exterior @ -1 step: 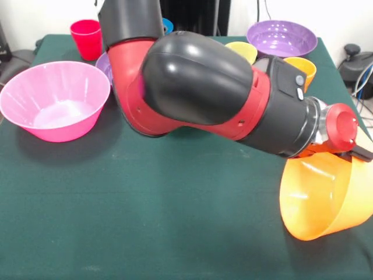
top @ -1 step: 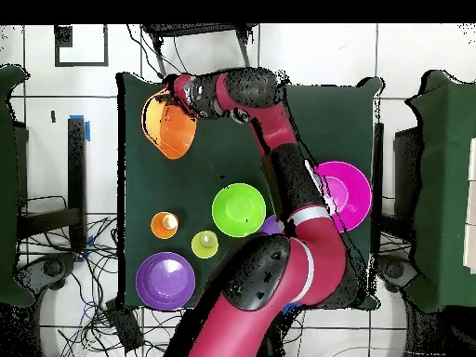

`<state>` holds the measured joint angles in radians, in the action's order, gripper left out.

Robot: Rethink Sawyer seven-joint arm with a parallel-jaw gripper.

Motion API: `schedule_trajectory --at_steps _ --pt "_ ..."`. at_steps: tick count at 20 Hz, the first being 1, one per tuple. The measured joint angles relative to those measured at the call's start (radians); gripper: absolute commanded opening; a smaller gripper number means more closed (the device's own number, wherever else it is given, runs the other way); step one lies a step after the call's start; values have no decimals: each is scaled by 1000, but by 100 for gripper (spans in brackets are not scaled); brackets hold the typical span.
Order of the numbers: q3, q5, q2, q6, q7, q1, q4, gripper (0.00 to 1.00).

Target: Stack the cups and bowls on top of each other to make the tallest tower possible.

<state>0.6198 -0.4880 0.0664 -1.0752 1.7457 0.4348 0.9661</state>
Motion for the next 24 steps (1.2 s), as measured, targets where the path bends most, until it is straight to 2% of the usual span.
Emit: schedule_trajectory --at_steps 8,16,24 --pt "2 20 1 -33 0 22 -37 0" --pt "2 112 -9 -165 0 26 -124 0" --pt "8 149 -50 -298 0 27 -233 0"
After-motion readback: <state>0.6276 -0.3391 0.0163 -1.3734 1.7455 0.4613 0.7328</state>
